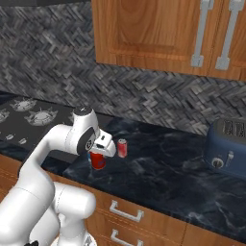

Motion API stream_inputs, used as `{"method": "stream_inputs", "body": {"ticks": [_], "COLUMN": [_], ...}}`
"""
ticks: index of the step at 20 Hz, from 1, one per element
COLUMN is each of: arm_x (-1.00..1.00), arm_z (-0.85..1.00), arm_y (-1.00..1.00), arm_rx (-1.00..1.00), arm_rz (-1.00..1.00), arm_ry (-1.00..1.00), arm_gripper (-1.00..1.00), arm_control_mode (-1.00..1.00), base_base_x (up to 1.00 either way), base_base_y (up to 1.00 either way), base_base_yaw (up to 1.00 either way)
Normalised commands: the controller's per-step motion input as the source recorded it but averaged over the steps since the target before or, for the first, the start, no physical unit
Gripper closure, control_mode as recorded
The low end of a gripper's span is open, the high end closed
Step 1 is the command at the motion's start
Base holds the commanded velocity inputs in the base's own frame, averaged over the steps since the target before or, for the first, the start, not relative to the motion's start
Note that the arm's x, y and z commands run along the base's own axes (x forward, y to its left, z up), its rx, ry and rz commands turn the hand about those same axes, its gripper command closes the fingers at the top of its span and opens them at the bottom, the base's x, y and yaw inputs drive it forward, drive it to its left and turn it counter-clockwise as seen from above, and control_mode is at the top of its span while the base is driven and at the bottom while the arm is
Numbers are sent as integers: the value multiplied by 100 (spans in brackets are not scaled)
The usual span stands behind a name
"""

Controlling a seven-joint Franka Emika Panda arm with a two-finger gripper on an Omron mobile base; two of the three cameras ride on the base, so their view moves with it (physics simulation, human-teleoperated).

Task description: Four empty soda cans are scattered around the kitchen. Gather all the cans and cluster them next to the stove for recycling.

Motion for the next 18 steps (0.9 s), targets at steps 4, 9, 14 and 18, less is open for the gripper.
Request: {"method": "stream_inputs", "body": {"ticks": [4, 9, 14, 18], "arm_x": [0, 0, 0, 0], "arm_z": [0, 0, 0, 0], "arm_y": [0, 0, 0, 0], "arm_rx": [0, 0, 0, 0], "arm_rz": [0, 0, 0, 0], "arm_ry": [0, 0, 0, 0], "arm_gripper": [100, 100, 100, 100], "arm_control_mode": [100, 100, 100, 100], "base_base_x": [31, 23, 17, 11], "base_base_y": [0, 0, 1, 2], "base_base_yaw": [0, 0, 0, 0]}}
